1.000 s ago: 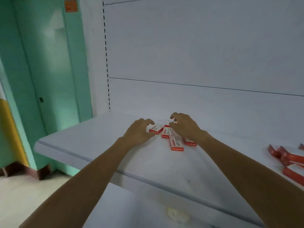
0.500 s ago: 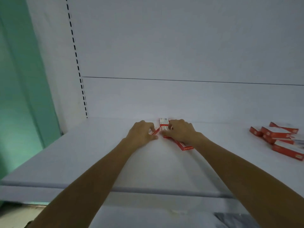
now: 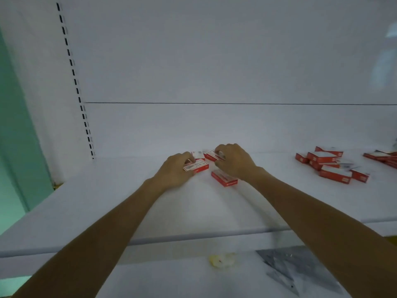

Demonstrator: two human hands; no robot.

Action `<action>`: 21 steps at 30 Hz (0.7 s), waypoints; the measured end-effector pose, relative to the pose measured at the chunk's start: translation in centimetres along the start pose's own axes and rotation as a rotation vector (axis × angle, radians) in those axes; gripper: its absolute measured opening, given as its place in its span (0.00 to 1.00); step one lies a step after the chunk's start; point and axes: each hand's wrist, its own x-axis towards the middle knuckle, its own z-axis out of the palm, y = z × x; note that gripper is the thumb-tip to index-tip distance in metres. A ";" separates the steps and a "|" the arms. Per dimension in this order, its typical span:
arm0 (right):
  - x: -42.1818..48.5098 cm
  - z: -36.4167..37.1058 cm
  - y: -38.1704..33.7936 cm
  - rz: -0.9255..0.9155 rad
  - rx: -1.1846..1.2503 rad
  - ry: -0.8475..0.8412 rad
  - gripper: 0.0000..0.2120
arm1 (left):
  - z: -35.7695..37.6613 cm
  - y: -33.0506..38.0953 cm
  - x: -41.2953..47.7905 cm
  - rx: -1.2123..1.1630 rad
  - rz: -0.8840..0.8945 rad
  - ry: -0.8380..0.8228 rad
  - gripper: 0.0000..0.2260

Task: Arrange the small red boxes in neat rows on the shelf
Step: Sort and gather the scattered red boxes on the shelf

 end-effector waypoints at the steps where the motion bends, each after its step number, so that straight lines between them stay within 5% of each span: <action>1: -0.6 -0.7 1.2 0.032 -0.017 0.006 0.17 | 0.3 0.9 0.3 -0.020 0.031 -0.003 0.13; 21: -28.4 -21.8 33.8 0.643 -0.160 0.220 0.13 | 23.9 40.3 3.1 -0.291 0.526 -0.177 0.14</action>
